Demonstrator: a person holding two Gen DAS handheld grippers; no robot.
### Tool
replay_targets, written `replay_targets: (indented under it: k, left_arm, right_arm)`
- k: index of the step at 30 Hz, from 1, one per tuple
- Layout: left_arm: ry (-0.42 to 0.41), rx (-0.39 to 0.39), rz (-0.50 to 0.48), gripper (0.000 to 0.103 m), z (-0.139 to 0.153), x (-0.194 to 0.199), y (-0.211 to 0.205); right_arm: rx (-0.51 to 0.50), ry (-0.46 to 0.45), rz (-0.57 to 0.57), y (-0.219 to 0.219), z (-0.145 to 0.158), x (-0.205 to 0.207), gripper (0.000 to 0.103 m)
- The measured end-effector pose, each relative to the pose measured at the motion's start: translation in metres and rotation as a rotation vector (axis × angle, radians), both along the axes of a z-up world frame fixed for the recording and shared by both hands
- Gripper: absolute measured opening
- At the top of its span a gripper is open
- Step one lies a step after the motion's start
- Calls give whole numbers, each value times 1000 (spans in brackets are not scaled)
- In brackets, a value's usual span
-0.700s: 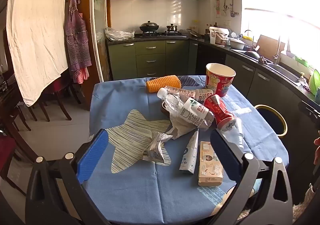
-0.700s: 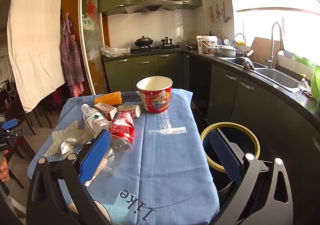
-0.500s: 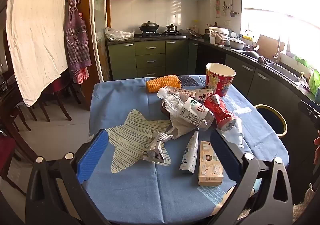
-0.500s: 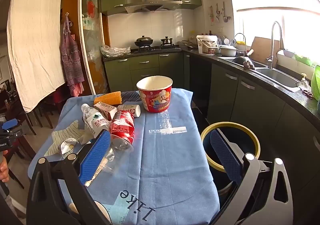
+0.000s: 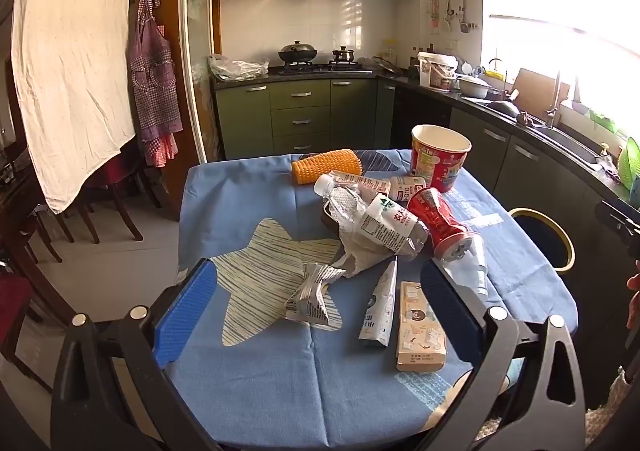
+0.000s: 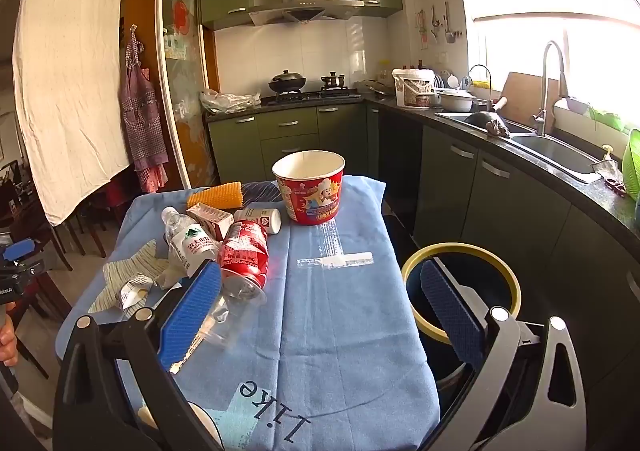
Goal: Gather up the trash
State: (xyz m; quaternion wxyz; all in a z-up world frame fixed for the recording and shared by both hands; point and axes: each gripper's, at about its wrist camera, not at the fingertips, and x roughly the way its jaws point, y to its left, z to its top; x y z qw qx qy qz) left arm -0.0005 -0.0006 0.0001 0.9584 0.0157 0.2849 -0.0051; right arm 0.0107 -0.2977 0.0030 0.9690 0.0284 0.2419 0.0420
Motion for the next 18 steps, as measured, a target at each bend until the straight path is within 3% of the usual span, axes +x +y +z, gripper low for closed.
replay_targets:
  k: [18]
  left_arm:
    - [3, -2, -2, 97, 0, 0, 1]
  right_arm:
    - [-1, 3, 3, 4, -2, 2, 99]
